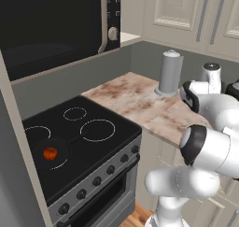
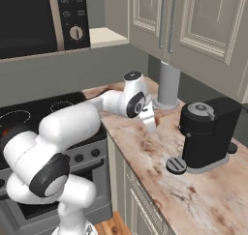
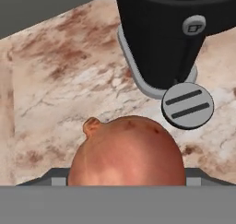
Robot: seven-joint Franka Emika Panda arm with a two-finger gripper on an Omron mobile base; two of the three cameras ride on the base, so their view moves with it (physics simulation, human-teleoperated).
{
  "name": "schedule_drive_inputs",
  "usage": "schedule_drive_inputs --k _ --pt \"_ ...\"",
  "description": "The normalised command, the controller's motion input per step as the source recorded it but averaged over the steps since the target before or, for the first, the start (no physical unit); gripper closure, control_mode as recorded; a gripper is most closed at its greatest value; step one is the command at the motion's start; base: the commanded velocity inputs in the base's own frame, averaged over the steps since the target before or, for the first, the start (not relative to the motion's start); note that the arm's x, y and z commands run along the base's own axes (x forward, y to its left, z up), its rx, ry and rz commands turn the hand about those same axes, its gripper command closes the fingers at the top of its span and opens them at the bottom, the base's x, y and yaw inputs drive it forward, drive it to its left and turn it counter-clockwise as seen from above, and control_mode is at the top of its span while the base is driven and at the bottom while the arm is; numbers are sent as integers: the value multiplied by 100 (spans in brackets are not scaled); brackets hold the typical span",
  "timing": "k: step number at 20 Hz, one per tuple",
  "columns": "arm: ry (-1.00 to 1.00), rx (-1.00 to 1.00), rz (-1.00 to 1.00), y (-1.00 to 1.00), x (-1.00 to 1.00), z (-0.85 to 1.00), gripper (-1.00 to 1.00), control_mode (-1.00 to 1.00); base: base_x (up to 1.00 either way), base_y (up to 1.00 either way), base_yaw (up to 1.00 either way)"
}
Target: Place the pan on the front left burner on the stove. Then place the tomato and the onion in the pan and turn on the front left burner.
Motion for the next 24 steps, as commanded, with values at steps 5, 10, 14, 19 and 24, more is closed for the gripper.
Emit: schedule_drive_inputs --k 5,10,14,19,24 --pt "0 7 41 31 -5 29 100 -100 0 0 0" --pt "0 1 33 47 -16 6 100 -100 0 0 0" --pt "0 0 27 53 -30 11 100 -100 0 0 0" --pt "0 0 23 52 -45 26 100 -100 0 0 0" --pt "4 0 24 38 -41 29 100 -100 0 0 0"
